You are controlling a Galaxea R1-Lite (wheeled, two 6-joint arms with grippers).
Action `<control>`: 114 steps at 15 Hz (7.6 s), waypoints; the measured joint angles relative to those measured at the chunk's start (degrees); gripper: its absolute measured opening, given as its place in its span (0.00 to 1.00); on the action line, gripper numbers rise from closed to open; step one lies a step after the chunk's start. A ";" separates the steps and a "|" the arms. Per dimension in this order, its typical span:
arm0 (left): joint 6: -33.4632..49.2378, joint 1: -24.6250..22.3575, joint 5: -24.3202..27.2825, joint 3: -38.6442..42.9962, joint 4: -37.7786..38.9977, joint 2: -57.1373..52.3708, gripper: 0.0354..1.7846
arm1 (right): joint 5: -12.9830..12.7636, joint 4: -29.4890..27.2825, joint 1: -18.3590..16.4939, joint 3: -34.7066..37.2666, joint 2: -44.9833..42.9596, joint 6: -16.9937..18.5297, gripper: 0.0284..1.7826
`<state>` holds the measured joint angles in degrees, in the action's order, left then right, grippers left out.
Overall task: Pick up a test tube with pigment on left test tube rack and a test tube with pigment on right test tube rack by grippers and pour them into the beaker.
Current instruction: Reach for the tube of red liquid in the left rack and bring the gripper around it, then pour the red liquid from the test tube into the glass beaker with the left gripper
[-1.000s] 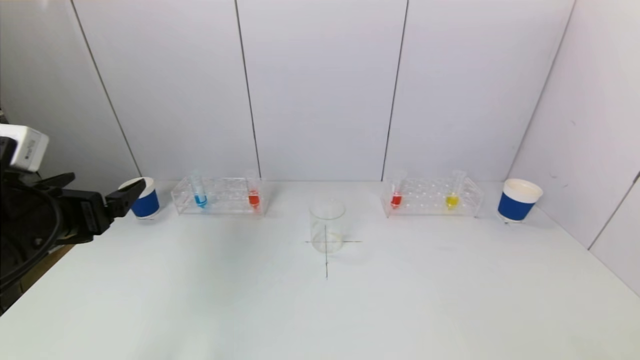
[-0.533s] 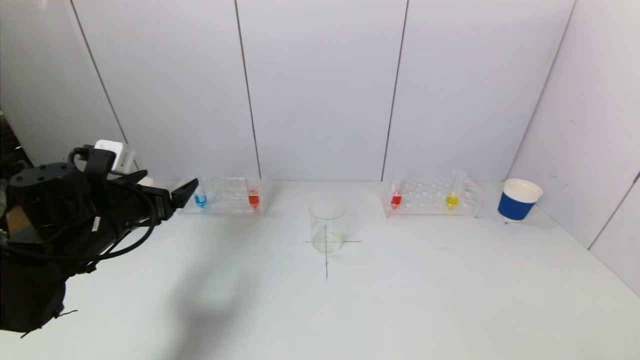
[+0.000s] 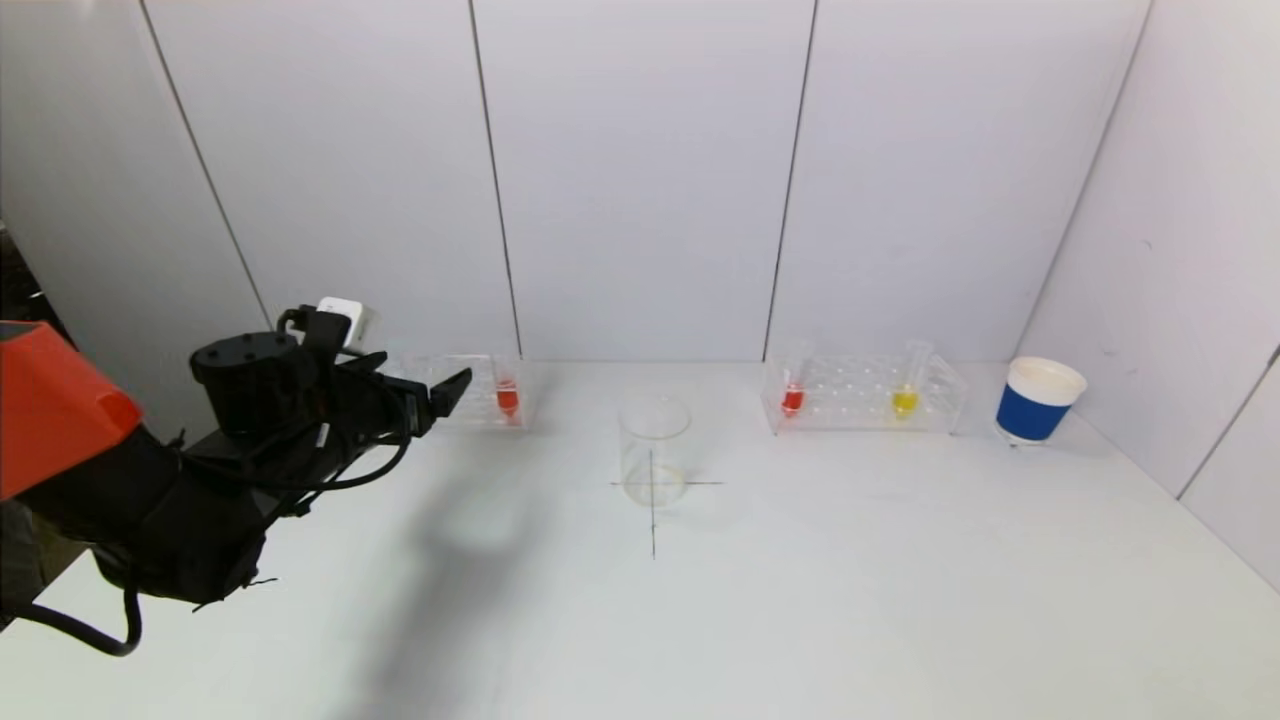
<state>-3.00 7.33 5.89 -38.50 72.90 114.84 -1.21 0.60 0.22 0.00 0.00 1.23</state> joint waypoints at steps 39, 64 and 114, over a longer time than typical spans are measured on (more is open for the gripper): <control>1.18 6.95 -11.03 -29.70 -9.73 21.74 0.99 | 0.00 0.00 0.00 0.00 0.00 -0.02 0.99; -2.62 8.22 -14.53 -29.75 6.01 28.31 0.99 | 0.00 0.00 0.00 0.00 0.00 0.00 0.99; -2.18 8.24 -15.53 -29.70 2.38 21.69 0.26 | 0.00 0.02 0.02 0.00 0.00 0.00 0.99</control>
<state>-5.18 15.57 -9.64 -68.19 75.28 136.52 -1.21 0.62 0.24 0.00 0.00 1.23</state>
